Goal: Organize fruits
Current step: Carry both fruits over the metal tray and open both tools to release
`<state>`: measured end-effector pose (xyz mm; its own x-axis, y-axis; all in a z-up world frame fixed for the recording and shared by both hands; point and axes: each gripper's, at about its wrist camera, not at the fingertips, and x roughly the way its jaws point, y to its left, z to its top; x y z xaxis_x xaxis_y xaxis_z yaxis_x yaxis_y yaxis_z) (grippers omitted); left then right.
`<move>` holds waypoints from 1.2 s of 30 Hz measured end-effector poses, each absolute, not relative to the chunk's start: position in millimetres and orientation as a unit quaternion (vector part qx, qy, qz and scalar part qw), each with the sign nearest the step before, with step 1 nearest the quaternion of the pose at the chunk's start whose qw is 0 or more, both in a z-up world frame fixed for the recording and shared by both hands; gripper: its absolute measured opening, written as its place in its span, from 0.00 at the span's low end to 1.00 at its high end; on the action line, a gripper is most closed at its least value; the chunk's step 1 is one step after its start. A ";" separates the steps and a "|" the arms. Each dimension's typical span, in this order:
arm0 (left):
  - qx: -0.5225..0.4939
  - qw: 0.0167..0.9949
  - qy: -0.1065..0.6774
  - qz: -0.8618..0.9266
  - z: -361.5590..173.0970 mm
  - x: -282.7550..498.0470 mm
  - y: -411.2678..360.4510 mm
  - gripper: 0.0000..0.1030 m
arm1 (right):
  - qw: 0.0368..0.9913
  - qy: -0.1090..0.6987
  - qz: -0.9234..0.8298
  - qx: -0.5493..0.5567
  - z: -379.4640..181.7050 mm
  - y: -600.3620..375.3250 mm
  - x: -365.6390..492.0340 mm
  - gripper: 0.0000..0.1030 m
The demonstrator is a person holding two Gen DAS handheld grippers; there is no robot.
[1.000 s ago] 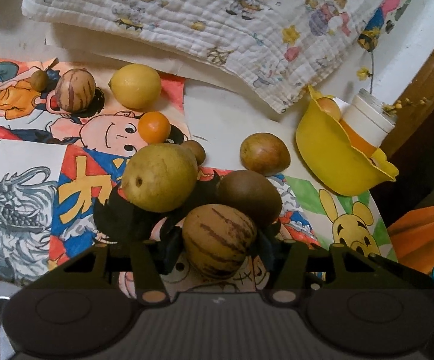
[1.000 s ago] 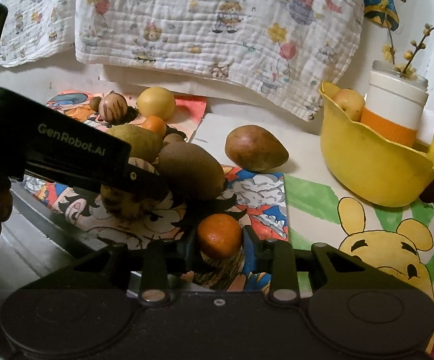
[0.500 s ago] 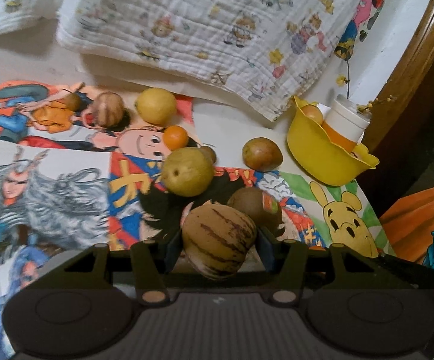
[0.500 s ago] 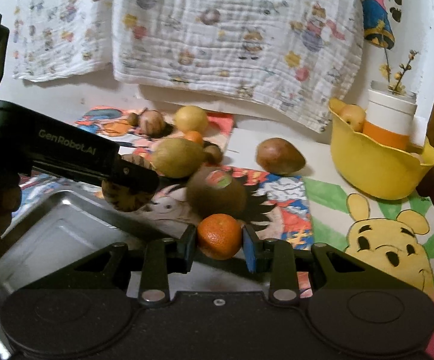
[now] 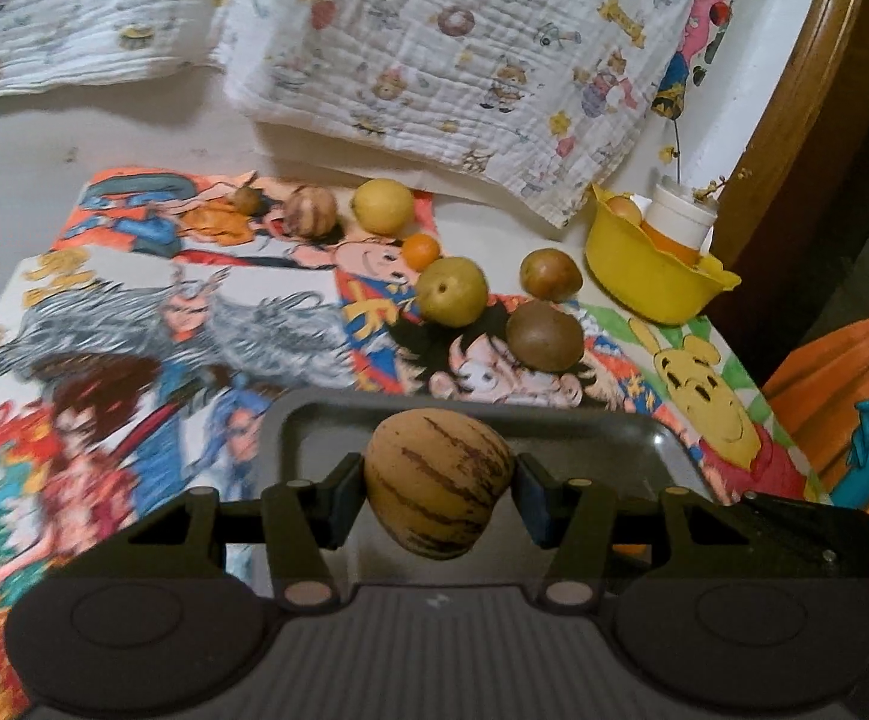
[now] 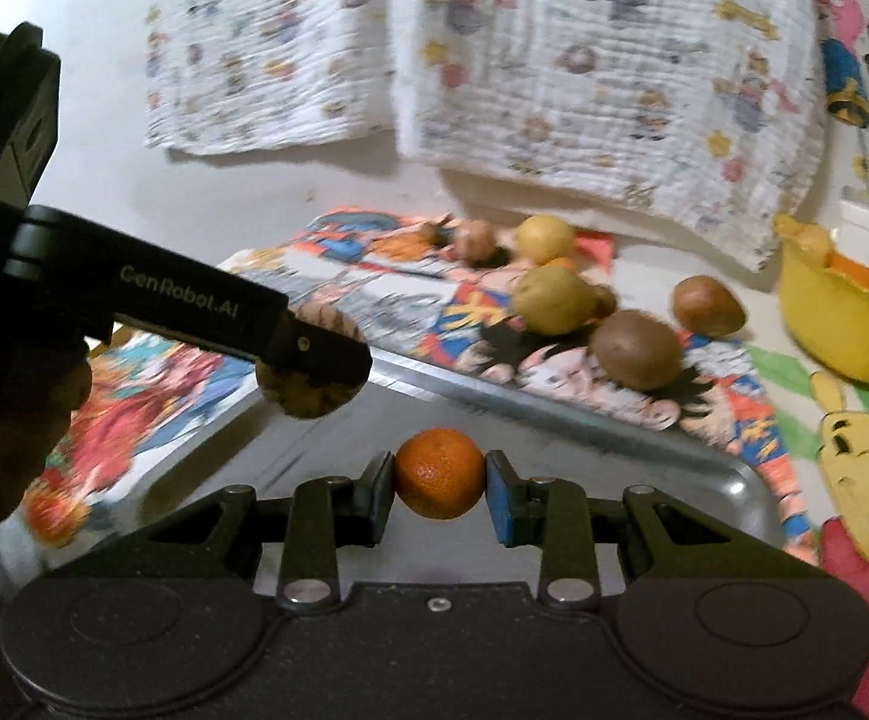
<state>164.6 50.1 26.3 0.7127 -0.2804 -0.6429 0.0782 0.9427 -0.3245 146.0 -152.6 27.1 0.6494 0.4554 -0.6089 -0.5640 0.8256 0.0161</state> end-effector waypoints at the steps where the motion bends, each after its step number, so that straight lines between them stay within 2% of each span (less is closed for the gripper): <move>1: -0.138 0.914 0.368 -0.098 25.7 159.6 54.0 0.56 | 0.902 0.313 0.284 -0.089 25.9 -149.0 139.7 0.33; 15: -0.077 0.906 0.393 -0.138 12.9 116.1 60.3 0.56 | 0.882 0.353 0.293 -0.105 16.2 -143.4 109.7 0.34; 27: -0.026 0.901 0.404 -0.157 5.0 110.0 48.4 0.56 | 0.878 0.367 0.285 -0.113 8.7 -145.4 108.4 0.34; 36: -0.028 0.901 0.404 -0.157 4.3 110.8 48.1 0.57 | 0.879 0.367 0.285 -0.110 8.7 -147.7 109.1 0.36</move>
